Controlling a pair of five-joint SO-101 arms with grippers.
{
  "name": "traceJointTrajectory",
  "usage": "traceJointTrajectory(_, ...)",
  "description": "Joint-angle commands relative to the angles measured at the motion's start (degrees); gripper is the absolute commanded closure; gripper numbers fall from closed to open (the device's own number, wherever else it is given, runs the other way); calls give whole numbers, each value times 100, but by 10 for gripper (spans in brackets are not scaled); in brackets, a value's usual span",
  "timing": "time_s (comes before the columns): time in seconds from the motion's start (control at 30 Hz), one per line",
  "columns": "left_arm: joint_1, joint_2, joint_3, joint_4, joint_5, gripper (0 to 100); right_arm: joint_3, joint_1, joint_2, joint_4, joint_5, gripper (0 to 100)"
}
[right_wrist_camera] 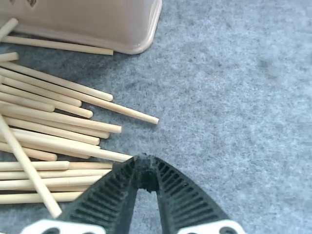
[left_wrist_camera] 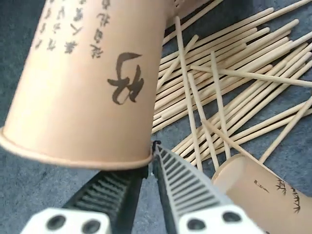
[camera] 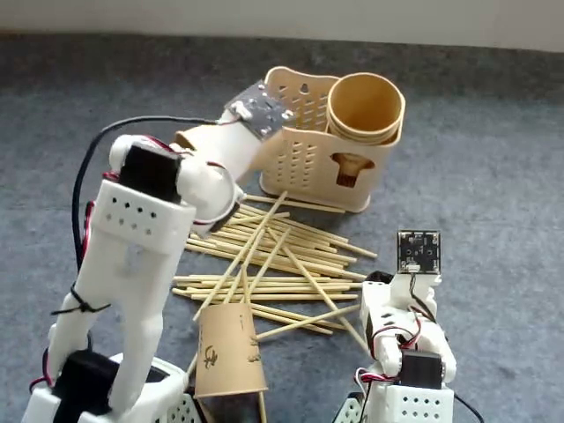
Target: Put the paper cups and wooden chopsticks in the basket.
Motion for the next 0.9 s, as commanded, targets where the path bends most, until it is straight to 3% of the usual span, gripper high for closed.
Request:
traceJointTrajectory(0.0,549,-488,-207,-18,79,994,611,57,-57,-92,79,993)
traceJointTrajectory(0.23,585,-532,-734,-123,88,994,611,57,-57,-92,79,993)
traceJointTrajectory(0.87,1596,-514,-769,-2031,88,993,611,57,-57,-92,79,993)
